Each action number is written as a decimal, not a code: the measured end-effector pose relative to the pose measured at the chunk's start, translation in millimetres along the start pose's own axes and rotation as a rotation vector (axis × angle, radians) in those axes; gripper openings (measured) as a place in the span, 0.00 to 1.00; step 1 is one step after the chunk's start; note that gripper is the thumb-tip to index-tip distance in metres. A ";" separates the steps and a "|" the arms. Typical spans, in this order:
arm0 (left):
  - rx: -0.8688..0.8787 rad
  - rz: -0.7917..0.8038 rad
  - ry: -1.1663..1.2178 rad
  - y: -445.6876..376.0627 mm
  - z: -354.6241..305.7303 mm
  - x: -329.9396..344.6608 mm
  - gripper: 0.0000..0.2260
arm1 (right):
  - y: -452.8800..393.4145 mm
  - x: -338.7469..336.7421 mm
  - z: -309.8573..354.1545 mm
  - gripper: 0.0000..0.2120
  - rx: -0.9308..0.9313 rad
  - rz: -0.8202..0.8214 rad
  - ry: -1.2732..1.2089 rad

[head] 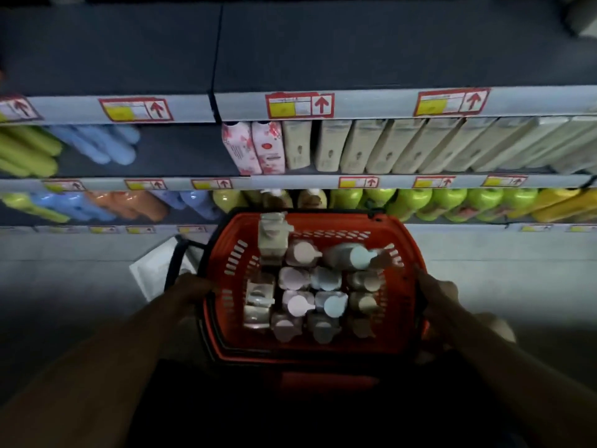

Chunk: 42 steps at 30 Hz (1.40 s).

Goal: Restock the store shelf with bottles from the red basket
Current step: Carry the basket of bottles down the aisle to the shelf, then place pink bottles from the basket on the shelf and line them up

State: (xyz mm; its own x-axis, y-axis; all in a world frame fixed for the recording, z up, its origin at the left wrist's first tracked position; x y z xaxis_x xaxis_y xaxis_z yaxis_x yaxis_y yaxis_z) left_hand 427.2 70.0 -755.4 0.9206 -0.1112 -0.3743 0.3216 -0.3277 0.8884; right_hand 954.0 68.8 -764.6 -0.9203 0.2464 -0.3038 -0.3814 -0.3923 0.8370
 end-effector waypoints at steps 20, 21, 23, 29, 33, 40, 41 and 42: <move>0.294 0.061 0.118 -129.0 43.8 66.3 0.07 | -162.0 69.5 -26.8 0.35 -0.410 -0.041 0.028; 0.326 0.043 0.165 -138.6 49.0 67.6 0.07 | -164.8 67.6 -34.4 0.35 -0.417 -0.038 -0.010; 0.369 -0.005 0.237 -153.8 52.9 69.1 0.08 | -166.6 62.7 -51.7 0.34 -0.416 -0.072 -0.053; 0.545 -0.211 -0.044 -147.3 46.6 59.7 0.21 | -115.8 61.3 -78.7 0.36 -0.444 -0.289 0.421; 0.765 -0.537 -0.379 -114.2 46.0 71.4 0.28 | -88.9 69.8 -77.8 0.36 -0.644 -0.461 0.685; 0.893 -0.271 -1.173 -88.9 37.5 155.3 0.29 | -60.0 124.3 -71.1 0.25 -1.043 -0.205 1.275; 0.888 -0.197 -1.209 -86.4 38.1 165.7 0.29 | -62.9 134.0 -73.2 0.26 -1.010 -0.088 1.333; 0.888 -0.115 -1.234 -82.3 39.2 176.6 0.29 | -67.3 144.2 -76.5 0.27 -0.953 0.029 1.409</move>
State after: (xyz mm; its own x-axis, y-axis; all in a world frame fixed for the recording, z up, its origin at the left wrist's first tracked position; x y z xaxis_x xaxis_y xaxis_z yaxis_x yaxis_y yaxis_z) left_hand 554.7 40.5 -905.0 0.0016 -0.5882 -0.8087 -0.2704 -0.7789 0.5659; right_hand 840.3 62.9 -899.5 -0.0859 -0.4829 -0.8715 0.2054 -0.8645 0.4588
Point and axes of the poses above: each hand's wrist, its own y-axis away from the middle knuckle, its own x-axis out of the palm, z = x × y, the point moved 6 cm from there along -y, towards the middle knuckle, and after that the axes turned 4 degrees about z, right-handed, at the moved point
